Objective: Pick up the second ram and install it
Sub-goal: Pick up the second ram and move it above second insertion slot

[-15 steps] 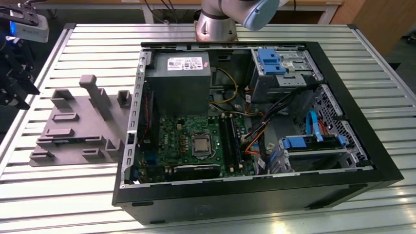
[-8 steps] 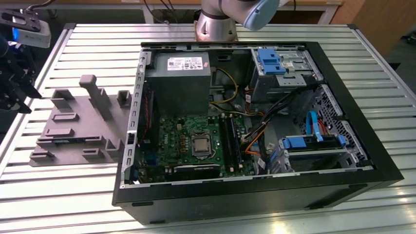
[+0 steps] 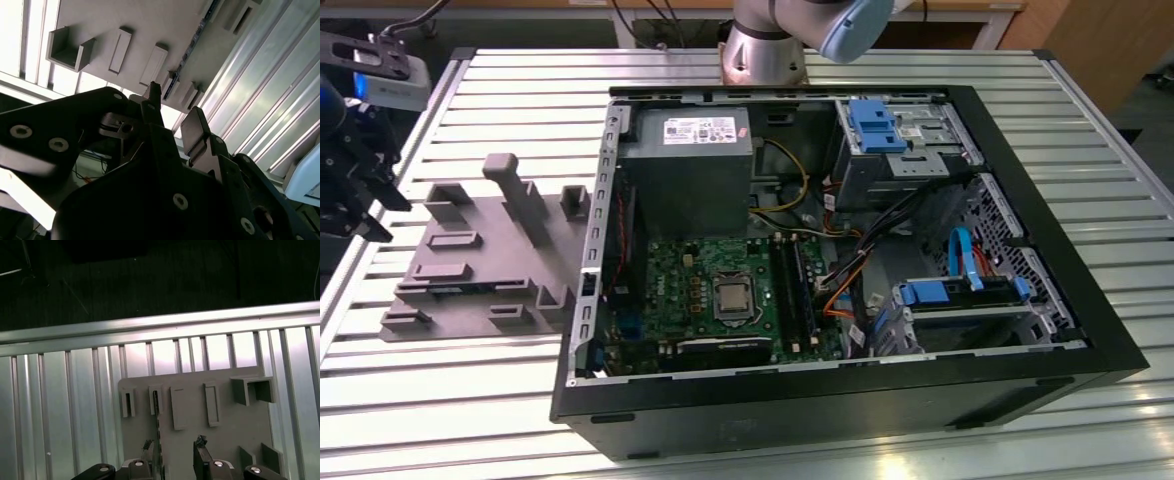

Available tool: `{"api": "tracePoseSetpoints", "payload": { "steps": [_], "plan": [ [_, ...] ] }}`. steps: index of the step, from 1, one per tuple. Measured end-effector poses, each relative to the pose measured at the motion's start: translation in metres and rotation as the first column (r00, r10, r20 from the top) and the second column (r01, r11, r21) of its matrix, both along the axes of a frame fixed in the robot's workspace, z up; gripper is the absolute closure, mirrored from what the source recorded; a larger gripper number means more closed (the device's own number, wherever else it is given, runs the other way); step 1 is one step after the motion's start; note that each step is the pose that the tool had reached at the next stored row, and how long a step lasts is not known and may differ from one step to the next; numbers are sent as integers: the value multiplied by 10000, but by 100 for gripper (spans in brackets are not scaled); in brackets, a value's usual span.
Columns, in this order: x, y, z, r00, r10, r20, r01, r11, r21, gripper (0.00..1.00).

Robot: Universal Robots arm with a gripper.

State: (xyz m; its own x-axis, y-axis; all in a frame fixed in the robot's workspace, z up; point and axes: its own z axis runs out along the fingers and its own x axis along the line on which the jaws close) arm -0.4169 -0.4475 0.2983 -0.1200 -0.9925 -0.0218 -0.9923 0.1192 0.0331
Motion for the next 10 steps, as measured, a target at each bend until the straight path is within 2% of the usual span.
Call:
{"api": "tracePoseSetpoints", "payload": {
  "steps": [4,10],
  "plan": [
    [1,0,-35,9999,4,144,-4,10000,1,56],
    [0,0,-131,9999,2,166,-2,10000,2,56]
  ]
}}
